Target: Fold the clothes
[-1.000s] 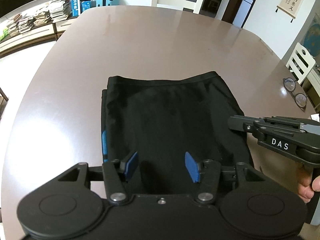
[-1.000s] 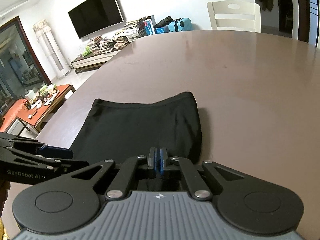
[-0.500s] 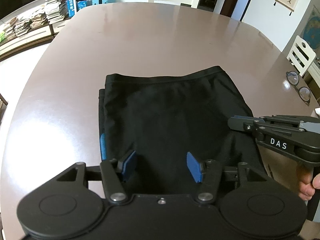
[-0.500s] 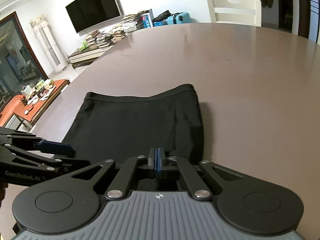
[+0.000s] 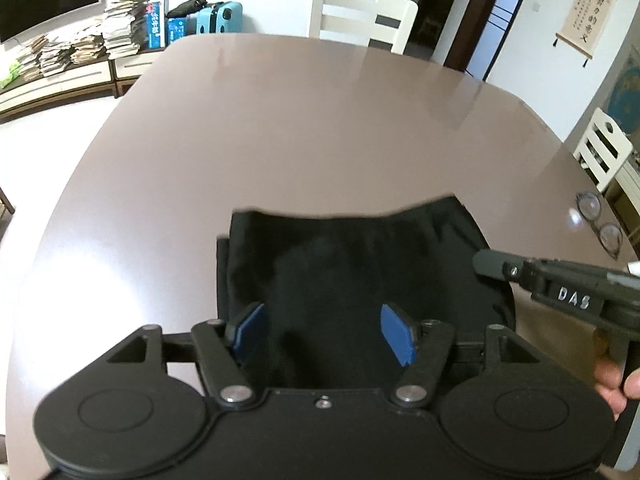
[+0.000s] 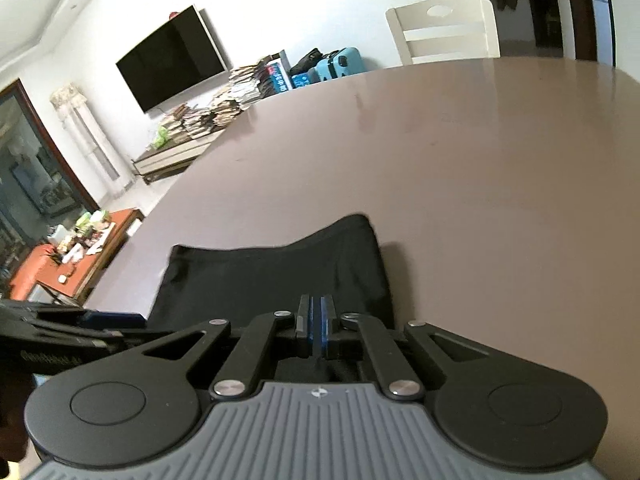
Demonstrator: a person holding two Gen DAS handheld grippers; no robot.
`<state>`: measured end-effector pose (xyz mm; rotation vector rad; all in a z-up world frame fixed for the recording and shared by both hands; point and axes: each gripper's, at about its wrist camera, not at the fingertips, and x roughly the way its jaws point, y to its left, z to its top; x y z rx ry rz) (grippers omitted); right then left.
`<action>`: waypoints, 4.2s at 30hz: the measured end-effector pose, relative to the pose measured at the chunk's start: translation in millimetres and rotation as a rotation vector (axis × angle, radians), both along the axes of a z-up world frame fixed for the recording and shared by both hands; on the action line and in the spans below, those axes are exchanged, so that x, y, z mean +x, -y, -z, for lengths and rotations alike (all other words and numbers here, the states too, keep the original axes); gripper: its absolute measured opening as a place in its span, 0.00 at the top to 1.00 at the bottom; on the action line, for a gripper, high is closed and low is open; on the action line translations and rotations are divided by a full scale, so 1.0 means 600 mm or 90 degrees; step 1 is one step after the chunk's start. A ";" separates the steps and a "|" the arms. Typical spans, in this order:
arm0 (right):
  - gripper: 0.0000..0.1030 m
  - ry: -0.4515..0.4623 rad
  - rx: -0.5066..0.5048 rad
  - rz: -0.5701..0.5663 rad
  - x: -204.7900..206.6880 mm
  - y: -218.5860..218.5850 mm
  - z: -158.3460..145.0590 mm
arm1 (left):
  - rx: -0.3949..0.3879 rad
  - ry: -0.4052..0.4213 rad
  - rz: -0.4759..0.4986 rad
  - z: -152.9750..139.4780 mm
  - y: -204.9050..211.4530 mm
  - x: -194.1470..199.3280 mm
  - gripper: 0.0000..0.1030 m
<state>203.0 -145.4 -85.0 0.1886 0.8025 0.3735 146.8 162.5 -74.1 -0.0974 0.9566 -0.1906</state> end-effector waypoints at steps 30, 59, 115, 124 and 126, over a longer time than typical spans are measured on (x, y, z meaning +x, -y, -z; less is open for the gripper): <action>0.97 0.006 -0.025 0.022 0.067 -0.028 0.024 | 0.002 -0.013 0.019 0.023 0.011 0.053 0.36; 0.98 -0.006 -0.012 0.024 0.063 -0.026 0.026 | -0.022 -0.019 -0.032 0.019 0.005 0.071 0.36; 0.07 -0.145 -0.152 0.000 -0.285 -0.025 -0.124 | 0.035 -0.186 -0.026 -0.039 0.068 -0.265 0.01; 0.02 -0.166 -0.189 -0.037 -0.316 -0.038 -0.133 | 0.028 -0.201 -0.036 -0.053 0.060 -0.283 0.01; 0.02 -0.164 -0.188 -0.041 -0.320 -0.037 -0.136 | 0.030 -0.202 -0.035 -0.052 0.060 -0.281 0.01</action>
